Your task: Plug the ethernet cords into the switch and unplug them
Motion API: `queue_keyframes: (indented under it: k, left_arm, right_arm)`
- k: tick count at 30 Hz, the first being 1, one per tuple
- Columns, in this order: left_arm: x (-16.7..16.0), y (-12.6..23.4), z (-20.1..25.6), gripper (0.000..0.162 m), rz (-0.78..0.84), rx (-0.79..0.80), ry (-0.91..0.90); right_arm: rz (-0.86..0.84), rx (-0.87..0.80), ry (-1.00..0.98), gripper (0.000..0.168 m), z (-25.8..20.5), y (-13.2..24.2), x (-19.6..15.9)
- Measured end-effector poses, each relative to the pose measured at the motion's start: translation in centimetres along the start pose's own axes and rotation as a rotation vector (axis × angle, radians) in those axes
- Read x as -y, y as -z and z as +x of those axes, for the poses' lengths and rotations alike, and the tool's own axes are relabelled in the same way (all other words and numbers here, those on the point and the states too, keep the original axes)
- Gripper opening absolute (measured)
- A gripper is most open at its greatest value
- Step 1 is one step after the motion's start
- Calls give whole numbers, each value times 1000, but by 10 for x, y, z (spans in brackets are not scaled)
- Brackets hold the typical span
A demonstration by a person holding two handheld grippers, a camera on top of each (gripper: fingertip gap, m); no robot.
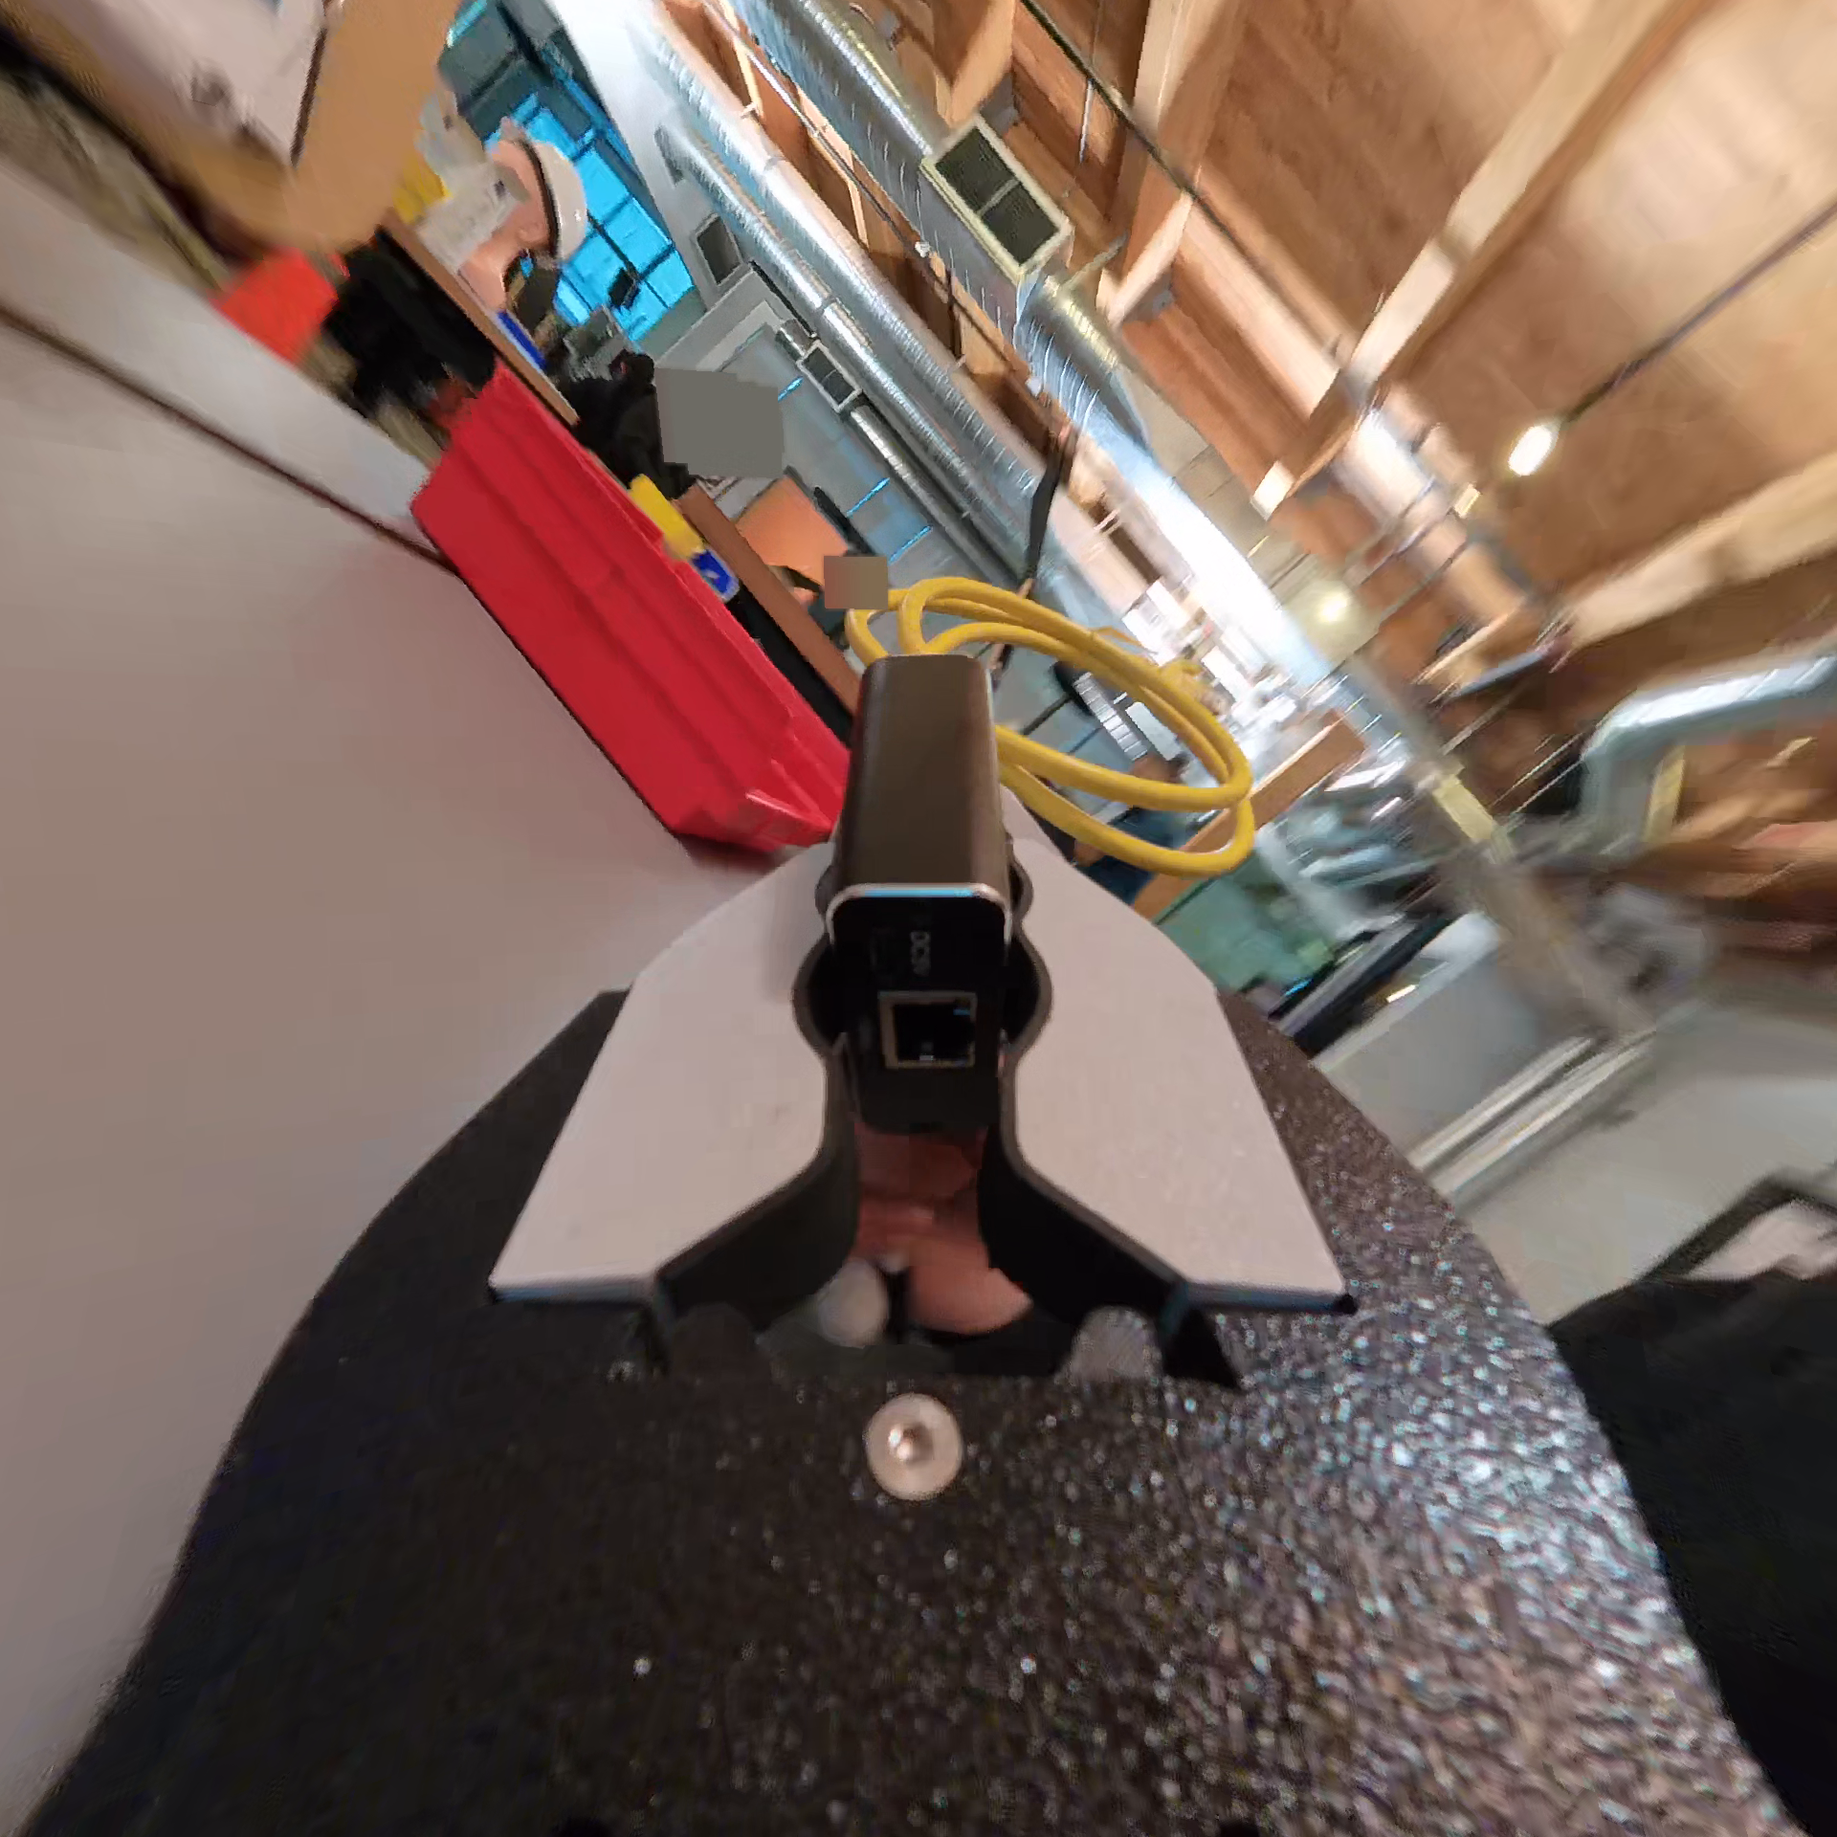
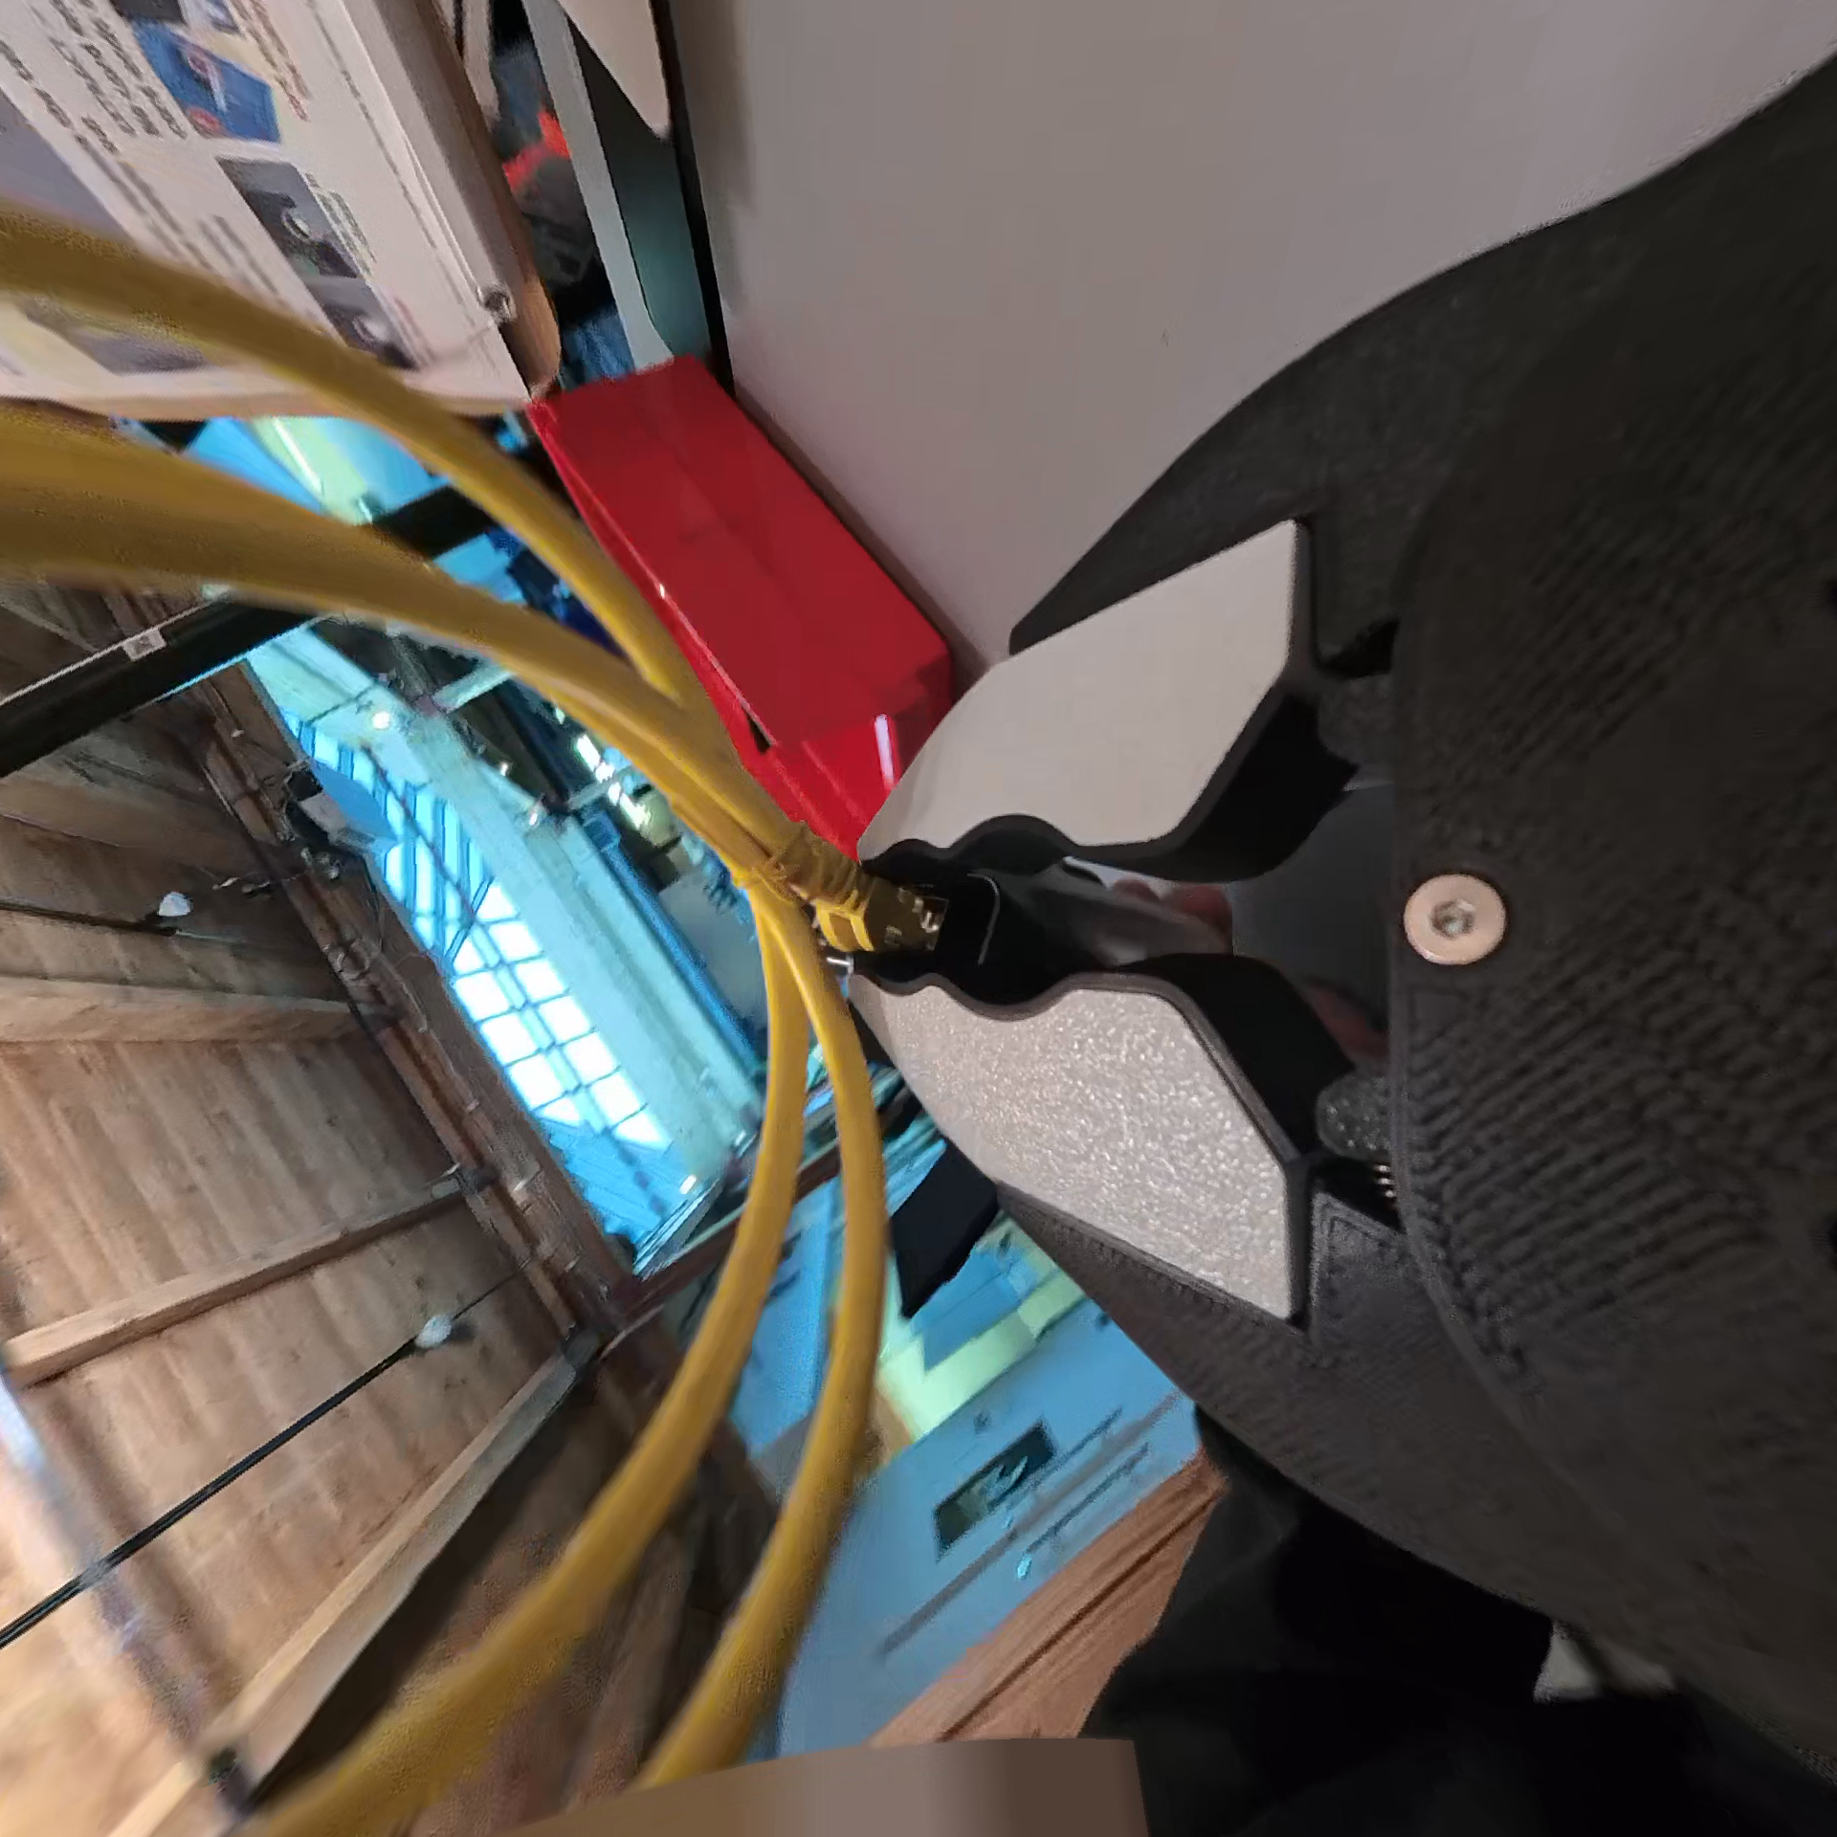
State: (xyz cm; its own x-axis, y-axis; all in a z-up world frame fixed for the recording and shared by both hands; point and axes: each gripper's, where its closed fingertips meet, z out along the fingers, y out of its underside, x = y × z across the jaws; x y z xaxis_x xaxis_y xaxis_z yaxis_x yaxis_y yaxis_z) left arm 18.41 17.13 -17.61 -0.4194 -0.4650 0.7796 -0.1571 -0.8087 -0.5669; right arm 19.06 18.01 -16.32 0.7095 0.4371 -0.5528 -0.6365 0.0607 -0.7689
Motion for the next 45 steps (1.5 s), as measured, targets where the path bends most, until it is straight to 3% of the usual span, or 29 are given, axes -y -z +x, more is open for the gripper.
queue_keyframes:
  k: [3, 5, 7, 11, 16, 20, 25, 27, 31, 36, 38, 42, 45]
  left_arm:
    - [5, 2, 4, 26, -36, 42, -226]
    - [7, 2, 6, 26, -32, 44, -259]
    - [6, 2, 4, 26, -25, 45, -240]
    - [2, 1, 0, 26, 7, 3, 10]
    - [2, 2, 0, 26, -29, 44, -91]
    - [-2, 0, -3, 26, 9, -21, 152]
    - [1, 2, -2, 26, -76, 84, -189]
    - [0, 1, -2, 27, -67, 59, -133]
    - [-5, 1, -6, 26, -15, -27, 161]
    - [-3, 3, -5, 26, -94, 64, -123]
    - [-2, 2, -4, 27, -99, 58, -109]
    - [-7, 2, -7, 27, -47, -9, 114]
    - [-7, 3, -8, 26, -92, 39, -36]
  right_arm:
    - [69, 63, -141, 15, -5, -2, 2]
    - [89, 90, -193, 14, -7, -3, 4]
    - [91, 82, -206, 14, -6, -3, 3]
    - [44, 36, -154, 14, 0, -1, 1]
    - [31, 37, -153, 17, 0, -1, 1]
    - [-11, -9, -87, 14, 4, 1, -1]
    - [-24, 5, -75, 15, 2, 1, -1]
    - [-28, 1, -58, 15, 1, 1, 0]
    - [-45, -29, -61, 14, 7, 3, -3]
    - [-46, -6, -72, 15, 5, 2, -3]
    - [-48, 0, -59, 15, 3, 2, -2]
    - [-64, -24, -68, 14, 9, 3, -5]
    - [-65, -22, -81, 14, 9, 3, -6]
